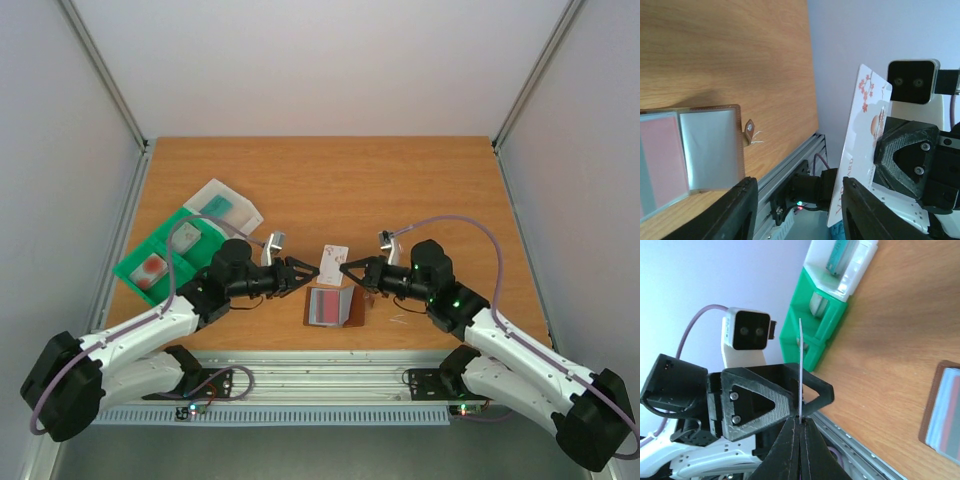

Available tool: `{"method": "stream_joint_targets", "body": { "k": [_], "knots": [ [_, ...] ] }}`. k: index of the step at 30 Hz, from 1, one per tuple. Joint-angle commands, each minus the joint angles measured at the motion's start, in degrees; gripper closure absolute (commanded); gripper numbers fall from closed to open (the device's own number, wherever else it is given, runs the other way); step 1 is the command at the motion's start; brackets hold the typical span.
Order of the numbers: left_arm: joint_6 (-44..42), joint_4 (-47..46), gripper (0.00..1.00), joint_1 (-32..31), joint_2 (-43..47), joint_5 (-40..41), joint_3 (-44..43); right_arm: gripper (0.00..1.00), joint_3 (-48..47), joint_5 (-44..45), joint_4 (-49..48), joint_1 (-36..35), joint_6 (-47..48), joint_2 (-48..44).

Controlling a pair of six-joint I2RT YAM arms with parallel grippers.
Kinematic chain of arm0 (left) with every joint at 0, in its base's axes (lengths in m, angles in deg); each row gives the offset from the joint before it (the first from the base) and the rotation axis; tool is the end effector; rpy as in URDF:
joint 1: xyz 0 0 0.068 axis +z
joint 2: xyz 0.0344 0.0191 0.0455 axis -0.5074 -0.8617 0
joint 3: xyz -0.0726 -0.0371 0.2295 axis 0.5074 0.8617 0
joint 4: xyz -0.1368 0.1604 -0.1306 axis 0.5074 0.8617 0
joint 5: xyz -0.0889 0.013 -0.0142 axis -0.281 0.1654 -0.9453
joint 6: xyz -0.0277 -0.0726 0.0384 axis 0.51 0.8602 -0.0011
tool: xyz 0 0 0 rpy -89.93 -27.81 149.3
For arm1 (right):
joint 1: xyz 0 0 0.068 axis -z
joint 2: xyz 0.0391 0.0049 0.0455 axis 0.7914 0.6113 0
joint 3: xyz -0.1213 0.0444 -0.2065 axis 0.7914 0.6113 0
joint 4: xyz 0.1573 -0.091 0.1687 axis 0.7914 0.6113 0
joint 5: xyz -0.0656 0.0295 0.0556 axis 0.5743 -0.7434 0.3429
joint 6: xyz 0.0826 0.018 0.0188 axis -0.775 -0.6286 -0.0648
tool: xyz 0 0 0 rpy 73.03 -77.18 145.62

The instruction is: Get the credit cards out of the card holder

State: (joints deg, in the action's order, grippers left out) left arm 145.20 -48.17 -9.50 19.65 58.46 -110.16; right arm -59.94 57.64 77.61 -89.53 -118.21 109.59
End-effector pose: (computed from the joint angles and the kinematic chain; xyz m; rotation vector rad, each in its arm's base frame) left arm 0.1733 -0.1974 0.1954 -0.0437 2.3089 -1.6185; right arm 0.1647 0.1709 0.2250 -0.3990 2.0232 1.3032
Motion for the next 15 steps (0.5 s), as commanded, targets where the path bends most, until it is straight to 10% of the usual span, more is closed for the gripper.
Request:
{"method": "stream_joint_targets", "body": {
  "k": [1, 15],
  "knots": [
    [1.96, -5.86, 0.56, -0.18, 0.9, -1.31, 0.28, 0.99, -2.57, -1.68, -5.28, 0.2, -1.69, 2.0],
    [3.36, -11.44, 1.0, -0.13, 1.77, -2.7, 1.91, 0.97, -0.47, -2.68, -7.16, 0.21, -1.46, 3.32]
  ]
}}
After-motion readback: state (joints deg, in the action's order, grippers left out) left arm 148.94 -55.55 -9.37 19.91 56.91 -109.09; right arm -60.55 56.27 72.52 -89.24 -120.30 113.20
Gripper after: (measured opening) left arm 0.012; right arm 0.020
